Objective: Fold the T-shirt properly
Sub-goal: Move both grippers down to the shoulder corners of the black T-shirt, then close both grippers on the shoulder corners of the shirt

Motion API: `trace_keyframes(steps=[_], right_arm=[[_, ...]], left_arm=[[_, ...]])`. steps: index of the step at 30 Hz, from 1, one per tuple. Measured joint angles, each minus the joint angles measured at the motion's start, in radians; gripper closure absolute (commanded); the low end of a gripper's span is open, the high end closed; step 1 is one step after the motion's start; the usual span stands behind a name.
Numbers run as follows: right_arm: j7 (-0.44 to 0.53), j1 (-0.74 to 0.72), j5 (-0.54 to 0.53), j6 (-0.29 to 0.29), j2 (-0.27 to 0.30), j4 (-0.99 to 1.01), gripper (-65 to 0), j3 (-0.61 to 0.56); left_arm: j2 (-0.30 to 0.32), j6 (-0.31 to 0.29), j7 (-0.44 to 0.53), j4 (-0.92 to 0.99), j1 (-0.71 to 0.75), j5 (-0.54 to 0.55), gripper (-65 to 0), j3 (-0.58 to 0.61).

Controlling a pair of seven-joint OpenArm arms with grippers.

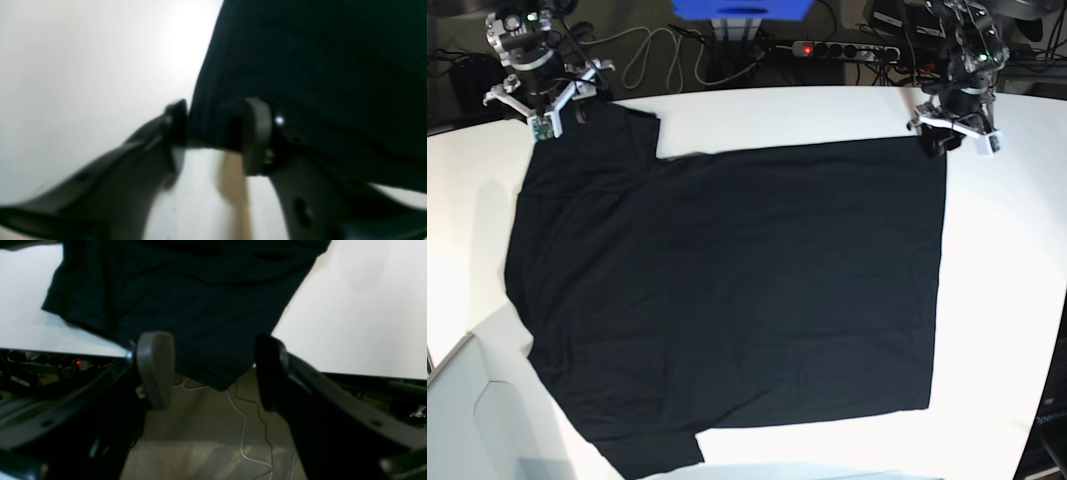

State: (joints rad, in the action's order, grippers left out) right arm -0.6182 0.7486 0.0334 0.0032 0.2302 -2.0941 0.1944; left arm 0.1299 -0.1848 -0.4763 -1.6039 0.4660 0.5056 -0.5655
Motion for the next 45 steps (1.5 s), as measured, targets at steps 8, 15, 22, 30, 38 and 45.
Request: trace_keyframes(steps=[8,15,22,30,38,45], right_arm=[[0.003,-0.017,0.001,0.0,-0.001,0.005,-44.8,0.063],[0.005,-0.066,-0.001,0.0,-0.004,0.037,-44.8,0.126],[0.004,-0.124,-0.003,0.0,-0.001,0.147,-44.9,0.13],[0.008,-0.199,-0.001,0.122,-0.029,0.253,-44.8,0.133],[0.009,-0.229,-0.004,0.129,-0.034,0.319,-44.8,0.14],[0.039,-0.242,-0.008,0.205,-0.031,0.348,-35.5,0.147]], left_arm=[[-0.002,0.0,-0.01,0.0,0.0,0.0,-10.3,0.0],[-0.002,0.0,-0.014,0.001,0.0,0.0,0.0,0.0],[-0.002,0.0,-0.015,0.001,0.0,0.0,0.0,0.001],[-0.002,0.0,-0.014,0.001,0.002,0.001,0.0,0.001],[-0.002,0.0,-0.015,0.001,0.003,0.003,0.0,-0.001],[0.0,-0.003,-0.015,0.001,0.005,0.004,0.0,-0.001]])
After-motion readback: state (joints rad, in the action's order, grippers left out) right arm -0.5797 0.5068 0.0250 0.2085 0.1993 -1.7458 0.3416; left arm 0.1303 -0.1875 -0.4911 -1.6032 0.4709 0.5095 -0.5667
